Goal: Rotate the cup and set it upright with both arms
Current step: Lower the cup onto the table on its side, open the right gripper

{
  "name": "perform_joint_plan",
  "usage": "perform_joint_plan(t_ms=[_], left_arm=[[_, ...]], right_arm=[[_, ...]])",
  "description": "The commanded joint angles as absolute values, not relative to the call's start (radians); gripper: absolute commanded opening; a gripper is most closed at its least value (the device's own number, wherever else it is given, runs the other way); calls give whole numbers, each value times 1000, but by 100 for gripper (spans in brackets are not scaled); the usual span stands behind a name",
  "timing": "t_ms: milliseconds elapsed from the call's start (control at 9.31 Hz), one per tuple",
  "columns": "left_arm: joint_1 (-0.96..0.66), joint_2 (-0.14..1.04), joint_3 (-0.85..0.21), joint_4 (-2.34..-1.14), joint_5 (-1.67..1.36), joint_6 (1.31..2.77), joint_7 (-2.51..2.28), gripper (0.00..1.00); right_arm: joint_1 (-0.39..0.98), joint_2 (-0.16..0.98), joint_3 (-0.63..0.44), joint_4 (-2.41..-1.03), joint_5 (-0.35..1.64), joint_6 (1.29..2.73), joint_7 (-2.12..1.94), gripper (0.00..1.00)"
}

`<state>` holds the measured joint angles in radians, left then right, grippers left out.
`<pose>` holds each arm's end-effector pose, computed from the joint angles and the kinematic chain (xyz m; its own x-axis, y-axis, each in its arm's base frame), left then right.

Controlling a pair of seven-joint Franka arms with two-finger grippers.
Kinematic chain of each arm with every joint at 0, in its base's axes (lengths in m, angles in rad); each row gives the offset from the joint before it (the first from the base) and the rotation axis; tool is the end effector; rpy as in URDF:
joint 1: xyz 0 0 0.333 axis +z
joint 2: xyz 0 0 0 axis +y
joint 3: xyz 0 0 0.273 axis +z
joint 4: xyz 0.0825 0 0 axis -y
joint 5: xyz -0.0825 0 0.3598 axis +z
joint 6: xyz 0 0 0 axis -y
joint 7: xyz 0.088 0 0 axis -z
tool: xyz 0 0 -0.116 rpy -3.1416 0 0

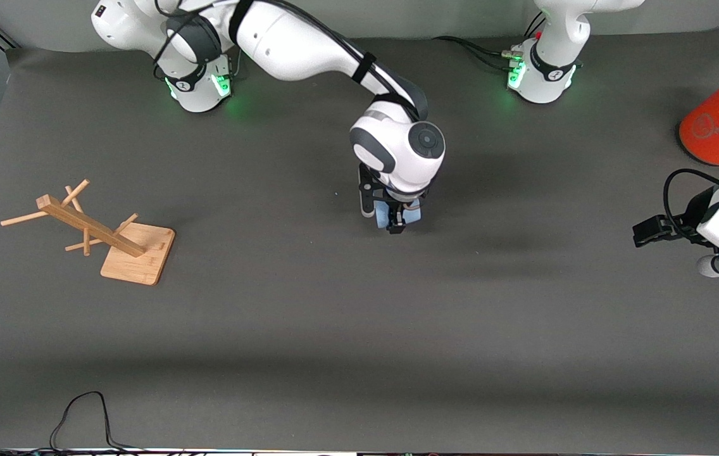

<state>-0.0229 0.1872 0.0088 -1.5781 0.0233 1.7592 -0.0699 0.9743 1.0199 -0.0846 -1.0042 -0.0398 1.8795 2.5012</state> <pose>0.5881 -0.0064 0.4808 0.9987 0.0512 -0.0044 0.0511 -0.9984 -0.0249 0.4327 0.5580 0.1965 0.0090 -0.9838 0.1792 -1.0000 -0.0093 -0.0007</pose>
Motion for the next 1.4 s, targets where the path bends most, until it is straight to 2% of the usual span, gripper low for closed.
perform_joint_plan(t_ms=[0, 215, 322, 430, 859, 1289], left_arm=[[-28, 183, 12, -1583, 17, 1764, -57, 100], [-29, 183, 12, -1583, 17, 1758, -55, 100], [-29, 183, 12, -1583, 17, 1756, -55, 100], [-31, 183, 12, -1583, 17, 1756, -55, 100], [-34, 183, 12, -1583, 17, 1758, -55, 100], [-35, 178, 12, -1583, 17, 1753, -61, 100]], right_arm=[[986, 1094, -92, -934, -57, 1903, 2580, 62], [994, 1114, -92, -936, -57, 1922, 2585, 62], [994, 1114, -92, -936, -57, 1922, 2585, 72], [994, 1114, -92, -936, -57, 1922, 2585, 100], [974, 1040, -91, -940, -43, 1867, 2544, 100], [875, 795, -92, -940, 87, 1567, 2254, 100]])
